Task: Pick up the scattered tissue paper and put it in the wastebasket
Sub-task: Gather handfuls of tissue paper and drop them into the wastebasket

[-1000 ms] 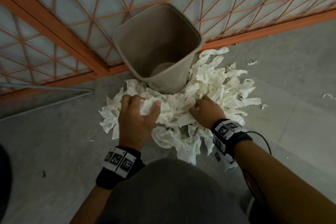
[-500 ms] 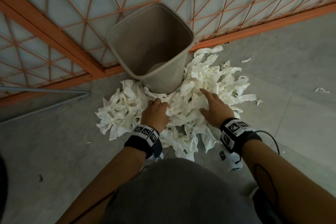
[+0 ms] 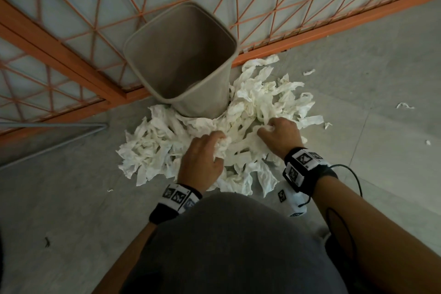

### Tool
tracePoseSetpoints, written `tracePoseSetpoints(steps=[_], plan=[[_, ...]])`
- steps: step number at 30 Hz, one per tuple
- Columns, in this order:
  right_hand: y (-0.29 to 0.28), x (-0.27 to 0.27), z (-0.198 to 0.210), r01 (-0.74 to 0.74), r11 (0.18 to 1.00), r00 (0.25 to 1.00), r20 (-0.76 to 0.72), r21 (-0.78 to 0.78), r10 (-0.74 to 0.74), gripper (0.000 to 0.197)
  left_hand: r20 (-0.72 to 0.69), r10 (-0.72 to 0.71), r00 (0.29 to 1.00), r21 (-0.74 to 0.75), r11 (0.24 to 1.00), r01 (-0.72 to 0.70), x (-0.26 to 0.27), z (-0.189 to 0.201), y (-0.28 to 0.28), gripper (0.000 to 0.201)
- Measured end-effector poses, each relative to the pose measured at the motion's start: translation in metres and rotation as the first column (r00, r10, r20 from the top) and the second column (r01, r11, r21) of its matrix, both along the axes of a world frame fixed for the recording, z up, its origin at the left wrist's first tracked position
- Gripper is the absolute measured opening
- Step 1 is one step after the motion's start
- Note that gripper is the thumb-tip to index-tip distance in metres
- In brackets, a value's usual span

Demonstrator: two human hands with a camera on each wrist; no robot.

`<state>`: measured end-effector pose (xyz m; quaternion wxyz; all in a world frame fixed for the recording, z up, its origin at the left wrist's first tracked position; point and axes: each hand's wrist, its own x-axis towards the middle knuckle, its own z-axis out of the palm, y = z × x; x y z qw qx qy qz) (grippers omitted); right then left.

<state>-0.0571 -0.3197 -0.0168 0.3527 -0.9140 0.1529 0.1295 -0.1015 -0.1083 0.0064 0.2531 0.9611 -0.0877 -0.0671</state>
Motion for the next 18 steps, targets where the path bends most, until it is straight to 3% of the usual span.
tracePoseSetpoints(steps=[4, 7, 10, 14, 18], plan=[[-0.007, 0.000, 0.000, 0.096, 0.991, 0.992, 0.069, 0.088, -0.102, 0.010, -0.233, -0.050, 0.971, 0.249, 0.962, 0.109, 0.005, -0.043, -0.016, 0.055], [-0.009, -0.003, 0.001, 0.077, 0.977, 0.992, 0.087, 0.199, -0.096, 0.031, -0.221, -0.056, 0.974, 0.301, 0.946, 0.122, 0.009, -0.056, -0.013, 0.043], [-0.009, -0.002, 0.011, 0.056, 0.967, 0.994, 0.074, 0.250, -0.077, 0.032, -0.130, -0.047, 0.990, 0.188, 0.980, 0.071, 0.011, -0.043, -0.007, 0.045], [-0.005, 0.010, 0.044, 0.063, 0.962, 0.997, 0.034, 0.266, -0.074, 0.028, 0.069, -0.029, 0.997, -0.038, 0.999, 0.032, 0.011, 0.006, 0.006, 0.032], [-0.001, 0.027, 0.101, -0.061, 0.925, 0.997, -0.018, 0.374, 0.073, 0.024, 0.158, 0.061, 0.985, -0.244, 0.969, -0.020, 0.015, 0.067, 0.019, 0.018]])
